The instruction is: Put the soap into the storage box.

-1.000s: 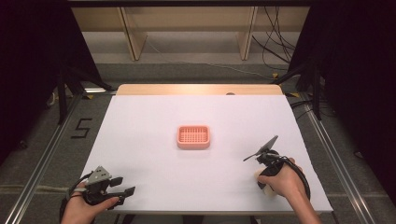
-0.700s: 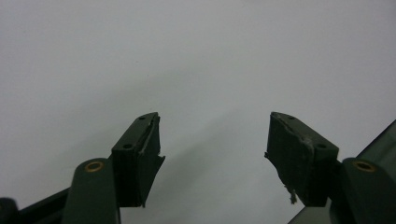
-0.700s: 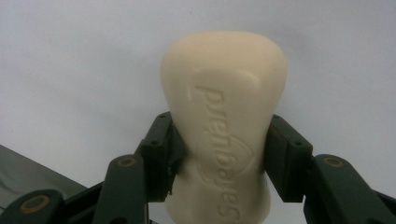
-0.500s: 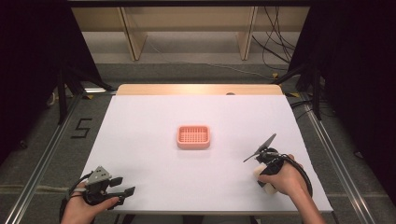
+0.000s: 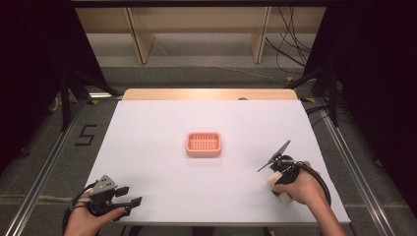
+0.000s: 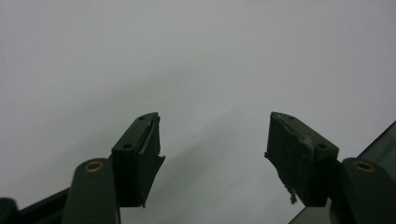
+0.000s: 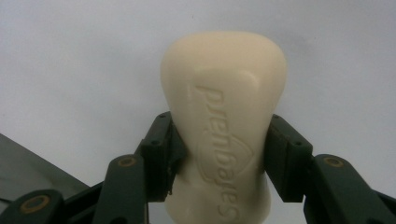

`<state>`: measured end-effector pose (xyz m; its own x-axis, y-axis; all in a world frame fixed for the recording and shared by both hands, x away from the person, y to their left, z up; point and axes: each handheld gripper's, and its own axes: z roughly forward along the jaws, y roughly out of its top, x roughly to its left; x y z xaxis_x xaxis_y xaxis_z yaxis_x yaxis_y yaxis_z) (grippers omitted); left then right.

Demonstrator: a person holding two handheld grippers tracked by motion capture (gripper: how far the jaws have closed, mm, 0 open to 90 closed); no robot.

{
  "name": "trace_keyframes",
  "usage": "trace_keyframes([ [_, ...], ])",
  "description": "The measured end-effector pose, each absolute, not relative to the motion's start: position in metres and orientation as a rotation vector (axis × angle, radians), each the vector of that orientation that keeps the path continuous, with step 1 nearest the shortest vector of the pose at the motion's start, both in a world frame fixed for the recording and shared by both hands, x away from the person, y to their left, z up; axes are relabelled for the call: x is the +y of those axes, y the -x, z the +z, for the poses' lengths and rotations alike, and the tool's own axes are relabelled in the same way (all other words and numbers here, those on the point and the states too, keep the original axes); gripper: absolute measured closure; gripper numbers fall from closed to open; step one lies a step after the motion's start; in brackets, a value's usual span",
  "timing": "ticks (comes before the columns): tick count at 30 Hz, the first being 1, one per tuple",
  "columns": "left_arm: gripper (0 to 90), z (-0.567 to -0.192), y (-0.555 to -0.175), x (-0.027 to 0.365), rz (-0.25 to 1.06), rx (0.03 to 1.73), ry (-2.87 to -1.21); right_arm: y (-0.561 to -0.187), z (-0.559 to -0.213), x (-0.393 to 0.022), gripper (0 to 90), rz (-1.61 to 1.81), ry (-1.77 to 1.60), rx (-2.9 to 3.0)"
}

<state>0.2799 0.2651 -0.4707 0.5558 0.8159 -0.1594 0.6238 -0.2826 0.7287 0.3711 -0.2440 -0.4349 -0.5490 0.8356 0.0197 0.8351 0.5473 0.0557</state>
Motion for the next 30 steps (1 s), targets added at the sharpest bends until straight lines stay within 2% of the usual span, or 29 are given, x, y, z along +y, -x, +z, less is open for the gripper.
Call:
trace_keyframes([
  [30,34.5,-0.4702,-0.2799,0.2668,0.309,1.162,-2.021,-0.3750,-0.4267,-0.2423,50.5,0.093,-1.314,2.813],
])
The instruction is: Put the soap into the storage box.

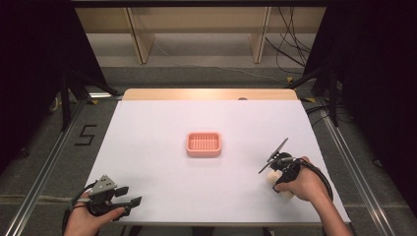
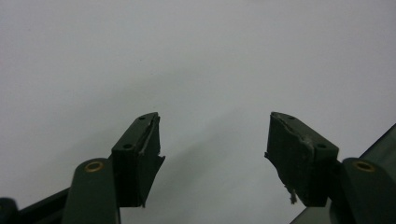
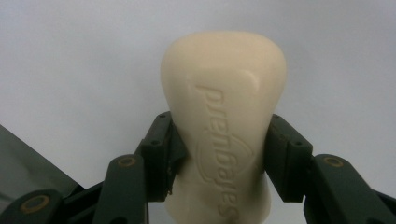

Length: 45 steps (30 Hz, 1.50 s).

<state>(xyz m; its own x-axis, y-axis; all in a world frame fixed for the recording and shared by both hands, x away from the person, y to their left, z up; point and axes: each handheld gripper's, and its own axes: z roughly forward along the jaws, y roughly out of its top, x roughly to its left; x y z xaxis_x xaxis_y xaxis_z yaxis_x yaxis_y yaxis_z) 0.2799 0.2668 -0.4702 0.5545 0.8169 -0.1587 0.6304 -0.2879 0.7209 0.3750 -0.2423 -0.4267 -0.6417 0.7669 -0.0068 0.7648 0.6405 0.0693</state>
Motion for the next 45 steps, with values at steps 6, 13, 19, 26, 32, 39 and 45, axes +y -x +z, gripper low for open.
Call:
trace_keyframes([
  [6,34.5,-0.470,-0.279,0.267,0.309,1.164,-2.018,-0.377,-0.425,-0.241,50.4,0.109,-1.250,2.810],
  [13,34.5,-0.470,-0.279,0.269,0.314,1.165,-2.025,-0.380,-0.424,-0.242,50.4,0.139,-1.169,2.821],
  [19,34.5,-0.470,-0.278,0.269,0.314,1.170,-2.021,-0.382,-0.421,-0.240,50.4,0.147,-1.174,2.815],
  [26,34.5,-0.471,-0.277,0.269,0.323,1.180,-1.999,-0.386,-0.420,-0.239,50.5,0.167,-1.121,2.804],
  [32,34.5,-0.470,-0.277,0.270,0.320,1.182,-2.015,-0.387,-0.418,-0.236,50.5,0.213,-1.154,2.800],
  [39,34.5,-0.470,-0.277,0.270,0.322,1.179,-2.013,-0.389,-0.416,-0.232,50.5,0.252,-1.181,2.775],
  [45,34.5,-0.471,-0.277,0.270,0.320,1.175,-2.011,-0.392,-0.416,-0.229,50.5,0.300,-1.191,2.766],
])
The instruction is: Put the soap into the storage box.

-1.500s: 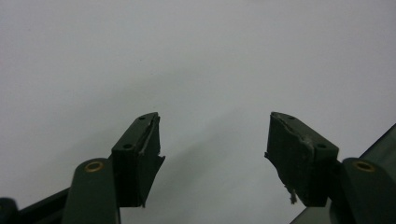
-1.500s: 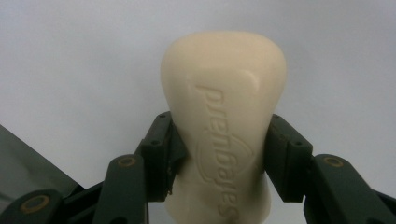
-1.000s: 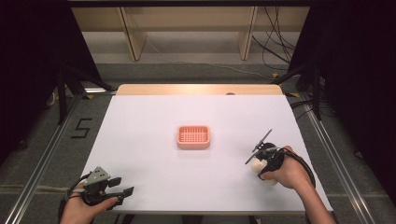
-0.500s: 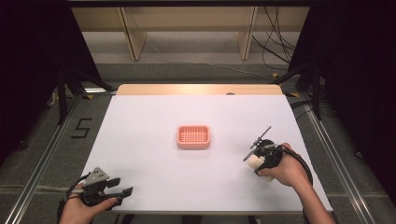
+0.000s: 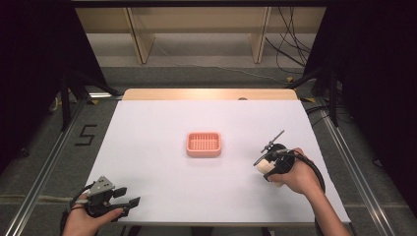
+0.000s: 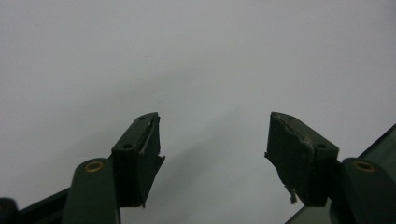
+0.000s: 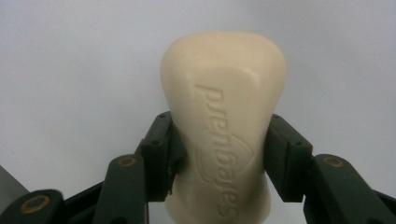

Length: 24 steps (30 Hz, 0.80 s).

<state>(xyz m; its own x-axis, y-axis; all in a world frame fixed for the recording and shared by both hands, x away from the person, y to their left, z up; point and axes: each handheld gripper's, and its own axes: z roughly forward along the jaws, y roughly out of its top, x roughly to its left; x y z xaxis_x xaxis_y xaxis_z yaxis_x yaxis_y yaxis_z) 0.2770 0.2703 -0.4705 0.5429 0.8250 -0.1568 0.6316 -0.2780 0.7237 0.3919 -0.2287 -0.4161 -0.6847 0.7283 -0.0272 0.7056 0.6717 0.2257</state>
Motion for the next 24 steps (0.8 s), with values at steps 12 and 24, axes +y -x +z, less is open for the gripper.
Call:
trace_keyframes([
  [12,34.5,-0.4704,-0.2768,0.2699,0.312,1.179,-2.004,-0.3941,-0.4172,-0.2237,50.5,0.362,-1.234,2.736],
  [24,34.5,-0.4701,-0.2764,0.2700,0.313,1.183,-1.999,-0.3987,-0.4137,-0.2236,50.5,0.463,-1.214,2.647],
])
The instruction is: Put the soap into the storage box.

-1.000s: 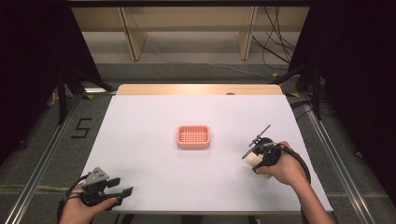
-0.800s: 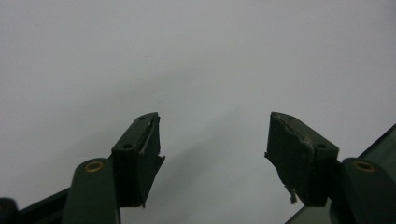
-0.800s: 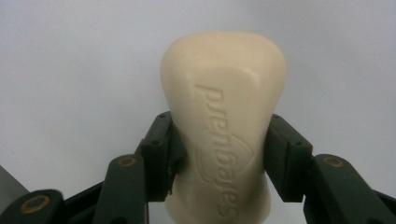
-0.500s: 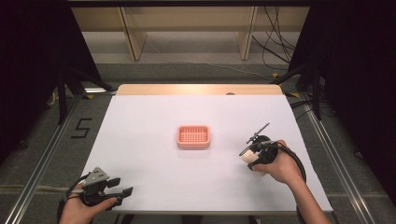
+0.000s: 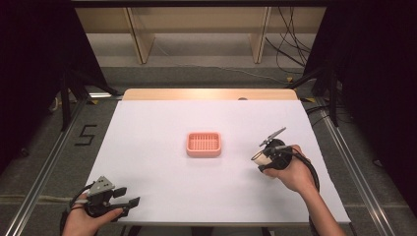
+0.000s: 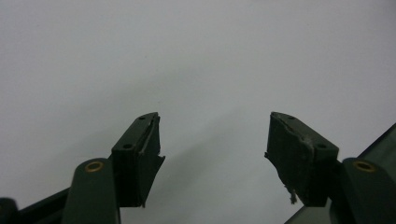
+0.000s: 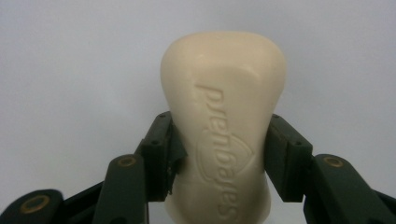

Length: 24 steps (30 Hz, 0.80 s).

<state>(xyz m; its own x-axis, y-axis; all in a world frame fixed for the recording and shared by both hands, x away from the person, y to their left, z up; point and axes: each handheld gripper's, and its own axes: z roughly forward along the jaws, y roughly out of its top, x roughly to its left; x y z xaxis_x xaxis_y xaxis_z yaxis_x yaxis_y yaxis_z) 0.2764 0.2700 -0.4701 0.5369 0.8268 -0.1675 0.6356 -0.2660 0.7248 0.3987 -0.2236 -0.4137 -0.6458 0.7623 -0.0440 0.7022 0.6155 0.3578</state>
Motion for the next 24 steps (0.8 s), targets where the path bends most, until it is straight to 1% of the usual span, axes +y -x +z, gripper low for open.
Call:
trace_keyframes([
  [10,34.5,-0.4695,-0.2768,0.2706,0.315,1.171,-2.019,-0.3998,-0.4089,-0.2236,50.5,0.534,-1.235,2.604],
  [12,34.5,-0.4708,-0.2766,0.2694,0.325,1.177,-1.994,-0.4001,-0.4079,-0.2235,50.5,0.550,-1.221,2.589],
  [21,34.5,-0.4708,-0.2766,0.2692,0.326,1.176,-1.996,-0.4021,-0.4092,-0.2193,50.5,0.578,-1.208,2.565],
  [24,34.5,-0.4694,-0.2769,0.2708,0.310,1.169,-2.021,-0.4026,-0.4083,-0.2166,50.5,0.597,-1.205,2.571],
])
